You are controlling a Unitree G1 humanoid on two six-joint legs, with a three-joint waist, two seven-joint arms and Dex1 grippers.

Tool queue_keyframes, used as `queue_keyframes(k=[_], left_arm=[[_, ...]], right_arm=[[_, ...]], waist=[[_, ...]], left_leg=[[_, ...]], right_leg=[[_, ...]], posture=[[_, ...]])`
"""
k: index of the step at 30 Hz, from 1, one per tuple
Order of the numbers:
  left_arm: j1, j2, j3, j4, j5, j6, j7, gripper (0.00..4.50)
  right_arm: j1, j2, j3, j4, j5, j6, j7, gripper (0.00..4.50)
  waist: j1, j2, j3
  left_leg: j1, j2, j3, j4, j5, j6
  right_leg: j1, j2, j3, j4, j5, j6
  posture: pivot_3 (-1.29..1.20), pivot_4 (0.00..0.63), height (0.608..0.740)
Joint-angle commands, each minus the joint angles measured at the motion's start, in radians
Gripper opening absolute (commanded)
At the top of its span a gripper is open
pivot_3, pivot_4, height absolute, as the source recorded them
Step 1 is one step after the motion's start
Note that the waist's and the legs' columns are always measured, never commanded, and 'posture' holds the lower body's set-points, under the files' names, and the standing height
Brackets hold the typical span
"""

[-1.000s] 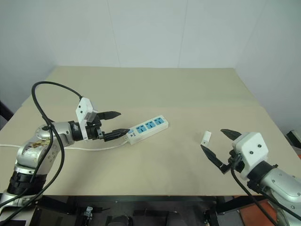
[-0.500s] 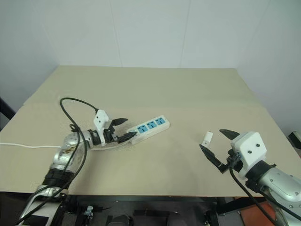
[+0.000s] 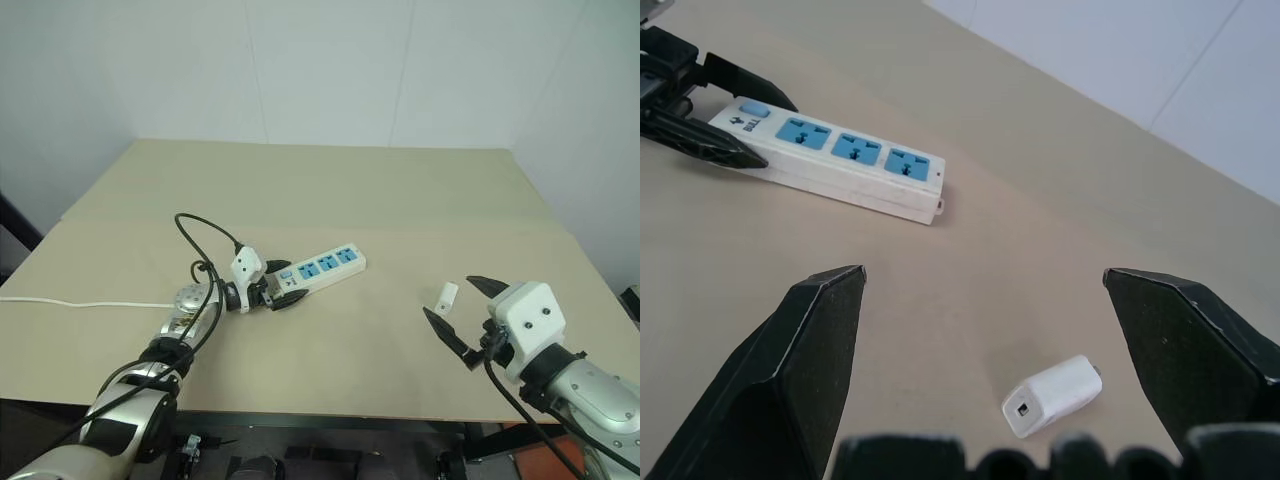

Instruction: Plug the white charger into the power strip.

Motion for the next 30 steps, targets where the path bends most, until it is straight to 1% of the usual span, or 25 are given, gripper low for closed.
queue_keyframes(k=[1,3,6,8,13,15,20,25,27,30], left_arm=[[-0.017,-0.046,-0.004,0.075,0.020,-0.030,-0.019,4.50],[-0.019,-0.063,-0.011,0.101,0.027,-0.028,-0.052,4.50],[-0.010,-0.079,-0.020,0.127,0.041,-0.042,-0.076,3.88],[-0.003,-0.086,-0.022,0.132,0.047,-0.049,-0.086,3.29],[0.004,-0.087,-0.012,0.113,0.037,-0.059,-0.129,3.28],[0.007,-0.078,-0.013,0.086,0.028,-0.071,-0.177,3.28],[0.024,-0.040,-0.015,-0.042,-0.024,-0.053,-0.359,3.28],[0.086,0.002,-0.042,-0.196,-0.054,-0.014,-0.510,3.28],[0.114,0.006,-0.050,-0.239,-0.059,-0.003,-0.527,3.28],[0.138,0.001,-0.063,-0.253,-0.049,-0.001,-0.520,3.28]], right_arm=[[0.000,-0.004,-0.014,-0.047,-0.002,0.002,-0.013,4.48],[0.003,-0.005,-0.019,-0.054,0.000,0.006,-0.014,4.48],[0.005,-0.008,-0.025,-0.063,0.002,0.014,-0.018,4.50],[0.006,-0.009,-0.029,-0.066,0.003,0.018,-0.019,4.50],[0.004,-0.011,-0.027,-0.067,-0.002,0.026,-0.017,4.50],[0.000,-0.014,-0.029,-0.063,0.000,0.027,-0.013,4.50],[-0.005,-0.045,-0.038,-0.037,-0.001,0.014,0.020,4.50],[-0.022,-0.082,-0.036,-0.005,0.001,0.003,0.061,4.50],[-0.034,-0.095,-0.031,0.006,0.003,0.000,0.077,4.50],[-0.054,-0.113,-0.018,0.025,0.003,-0.007,0.105,4.50]], waist=[[0.003,0.000,-0.002],[0.007,0.001,-0.004],[0.014,0.002,-0.009],[0.017,0.003,-0.010],[0.018,0.005,-0.012],[0.017,0.006,-0.012],[0.013,0.006,-0.012],[0.001,0.005,-0.012],[-0.003,0.005,-0.012],[-0.003,0.005,-0.012]], left_leg=[[0.000,0.000,0.000,0.000,0.000,0.000],[0.000,0.000,0.000,0.000,0.000,0.000],[0.000,-0.001,0.000,0.000,0.000,0.000],[0.001,-0.001,0.000,0.000,0.000,0.000],[0.002,-0.001,0.000,0.000,0.000,0.000],[0.002,-0.001,0.000,0.000,0.000,0.000],[0.001,-0.001,0.000,0.000,0.000,0.000],[-0.001,-0.001,0.000,0.000,0.000,0.000],[-0.002,0.000,0.000,0.000,0.000,0.000],[-0.001,0.000,0.000,0.000,0.000,0.000]], right_leg=[[0.000,0.000,0.000,0.000,0.000,0.000],[0.000,0.000,0.000,0.000,0.000,0.000],[0.001,-0.001,0.000,0.000,0.000,0.001],[0.002,-0.001,0.000,-0.001,-0.001,0.001],[0.003,-0.001,0.000,-0.001,-0.001,0.002],[0.003,-0.001,0.000,-0.001,-0.001,0.002],[0.002,-0.001,0.000,-0.001,-0.001,0.002],[-0.001,-0.001,0.000,-0.001,-0.001,0.002],[-0.001,-0.001,0.000,-0.001,-0.001,0.001],[-0.001,-0.001,0.000,-0.001,-0.001,0.002]], posture=[[0.00,0.150,0.740],[0.00,0.150,0.740],[0.00,0.150,0.740],[0.00,0.150,0.740],[0.00,0.150,0.740],[0.00,0.150,0.740],[0.00,0.150,0.740],[0.00,0.150,0.740],[0.00,0.150,0.740],[0.00,0.150,0.740]])
